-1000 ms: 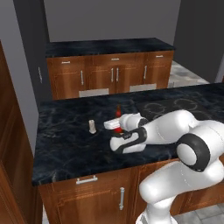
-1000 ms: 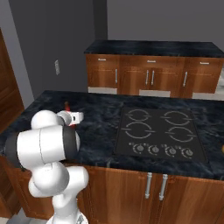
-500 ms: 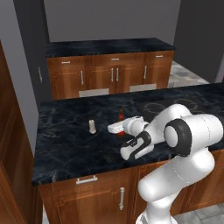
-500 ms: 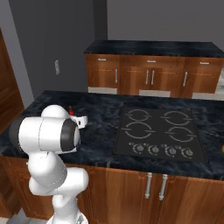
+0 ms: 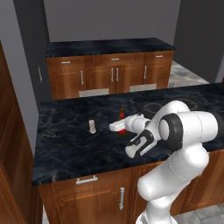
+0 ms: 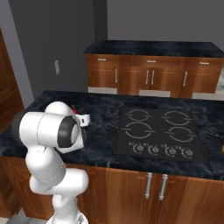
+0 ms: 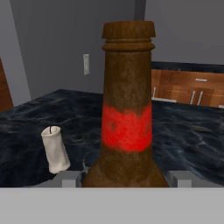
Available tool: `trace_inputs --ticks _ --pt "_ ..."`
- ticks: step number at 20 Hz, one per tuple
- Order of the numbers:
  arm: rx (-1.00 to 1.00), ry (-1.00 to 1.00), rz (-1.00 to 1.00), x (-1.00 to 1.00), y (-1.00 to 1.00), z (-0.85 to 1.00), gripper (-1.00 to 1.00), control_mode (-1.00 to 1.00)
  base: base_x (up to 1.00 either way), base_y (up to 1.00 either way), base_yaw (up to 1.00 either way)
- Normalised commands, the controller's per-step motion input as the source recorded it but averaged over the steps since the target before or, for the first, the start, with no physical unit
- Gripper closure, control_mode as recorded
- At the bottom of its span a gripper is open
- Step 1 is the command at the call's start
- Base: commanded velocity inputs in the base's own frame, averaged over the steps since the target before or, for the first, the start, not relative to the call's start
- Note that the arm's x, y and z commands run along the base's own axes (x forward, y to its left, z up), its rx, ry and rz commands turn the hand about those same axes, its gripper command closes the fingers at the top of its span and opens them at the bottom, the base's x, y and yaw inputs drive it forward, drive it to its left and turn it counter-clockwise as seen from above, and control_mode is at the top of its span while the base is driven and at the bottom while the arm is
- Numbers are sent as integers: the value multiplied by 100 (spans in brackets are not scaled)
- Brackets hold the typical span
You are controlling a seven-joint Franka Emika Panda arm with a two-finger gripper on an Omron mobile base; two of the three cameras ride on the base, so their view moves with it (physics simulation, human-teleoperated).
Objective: Open the cabinet directly in front. Then move the beer and the cup to the dining counter with the candle on it.
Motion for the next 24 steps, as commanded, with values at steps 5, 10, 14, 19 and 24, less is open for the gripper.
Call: trace_inputs --ticks 5,10,14,19,24 --pt "1 0 0 0 0 -11 100 -100 0 0 0" --pt "8 -1 0 0 0 -8 100 -100 0 0 0" --pt "1 0 0 0 0 0 -100 -100 0 0 0" --pt "0 0 0 0 0 0 -100 -100 0 0 0" --pt "0 0 0 0 0 0 -100 -100 0 0 0"
